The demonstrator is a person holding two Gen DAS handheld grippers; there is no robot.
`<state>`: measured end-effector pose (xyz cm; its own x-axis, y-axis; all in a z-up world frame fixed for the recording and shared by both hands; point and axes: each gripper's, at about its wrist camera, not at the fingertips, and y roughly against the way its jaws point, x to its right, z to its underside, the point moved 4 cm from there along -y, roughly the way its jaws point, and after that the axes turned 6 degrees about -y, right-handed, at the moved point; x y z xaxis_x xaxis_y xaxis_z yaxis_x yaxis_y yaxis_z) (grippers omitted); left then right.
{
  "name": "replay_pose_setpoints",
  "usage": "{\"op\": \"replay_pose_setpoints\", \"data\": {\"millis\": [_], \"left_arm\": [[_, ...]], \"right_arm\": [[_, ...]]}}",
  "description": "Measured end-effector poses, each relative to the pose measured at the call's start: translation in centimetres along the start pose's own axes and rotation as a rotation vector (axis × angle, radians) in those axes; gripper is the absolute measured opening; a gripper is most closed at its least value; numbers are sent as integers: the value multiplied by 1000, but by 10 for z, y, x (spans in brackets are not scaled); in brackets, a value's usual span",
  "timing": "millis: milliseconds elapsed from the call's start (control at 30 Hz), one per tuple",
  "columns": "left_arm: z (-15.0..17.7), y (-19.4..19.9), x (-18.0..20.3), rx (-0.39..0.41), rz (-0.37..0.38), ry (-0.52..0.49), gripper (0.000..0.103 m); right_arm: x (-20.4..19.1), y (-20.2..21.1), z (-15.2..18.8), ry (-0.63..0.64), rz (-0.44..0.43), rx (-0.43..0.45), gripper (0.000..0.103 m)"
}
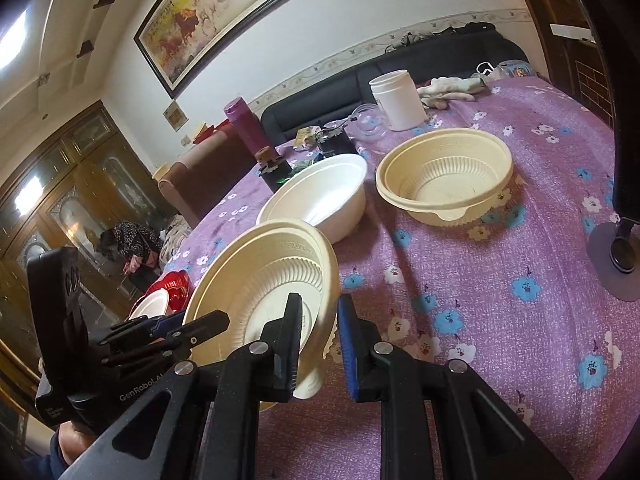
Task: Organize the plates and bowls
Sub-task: 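Lift the beige bowl with the right gripper and carry it over the plate stack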
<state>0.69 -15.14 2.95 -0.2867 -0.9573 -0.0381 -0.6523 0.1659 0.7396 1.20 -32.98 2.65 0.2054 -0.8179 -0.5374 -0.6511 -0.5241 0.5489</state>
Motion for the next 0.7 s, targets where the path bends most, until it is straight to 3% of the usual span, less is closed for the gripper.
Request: {"op": "replay_pose_setpoints", "data": {"millis": [700], "left_arm": [[4, 25, -2, 67, -14, -6, 32]], "right_arm": [[-12, 1, 2, 72, 11, 44, 20]]}}
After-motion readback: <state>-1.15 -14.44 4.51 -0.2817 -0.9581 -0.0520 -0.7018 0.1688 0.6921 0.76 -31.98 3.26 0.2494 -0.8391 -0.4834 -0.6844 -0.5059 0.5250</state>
